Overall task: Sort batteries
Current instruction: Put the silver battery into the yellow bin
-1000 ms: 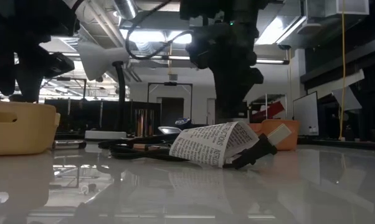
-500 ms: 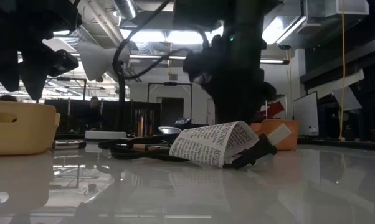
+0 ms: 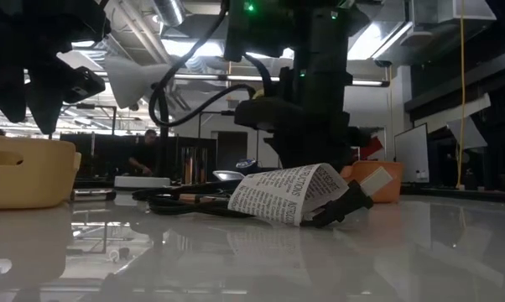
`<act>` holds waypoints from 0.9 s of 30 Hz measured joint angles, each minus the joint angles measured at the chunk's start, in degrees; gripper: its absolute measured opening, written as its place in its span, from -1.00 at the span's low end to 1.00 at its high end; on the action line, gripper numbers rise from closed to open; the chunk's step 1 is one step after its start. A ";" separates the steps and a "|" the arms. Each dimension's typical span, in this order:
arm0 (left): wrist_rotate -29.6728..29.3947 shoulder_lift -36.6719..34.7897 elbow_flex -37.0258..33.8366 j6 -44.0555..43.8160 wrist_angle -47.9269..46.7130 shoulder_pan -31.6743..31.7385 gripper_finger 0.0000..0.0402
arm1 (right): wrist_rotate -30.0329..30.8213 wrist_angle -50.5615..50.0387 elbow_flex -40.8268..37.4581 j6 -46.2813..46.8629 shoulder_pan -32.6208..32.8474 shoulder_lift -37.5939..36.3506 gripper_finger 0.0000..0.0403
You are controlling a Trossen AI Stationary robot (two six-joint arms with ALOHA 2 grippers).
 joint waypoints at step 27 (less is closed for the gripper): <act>5.83 -6.35 0.76 0.33 -1.45 -0.04 -0.57 | 2.19 1.70 5.73 -4.71 -0.02 1.08 -0.95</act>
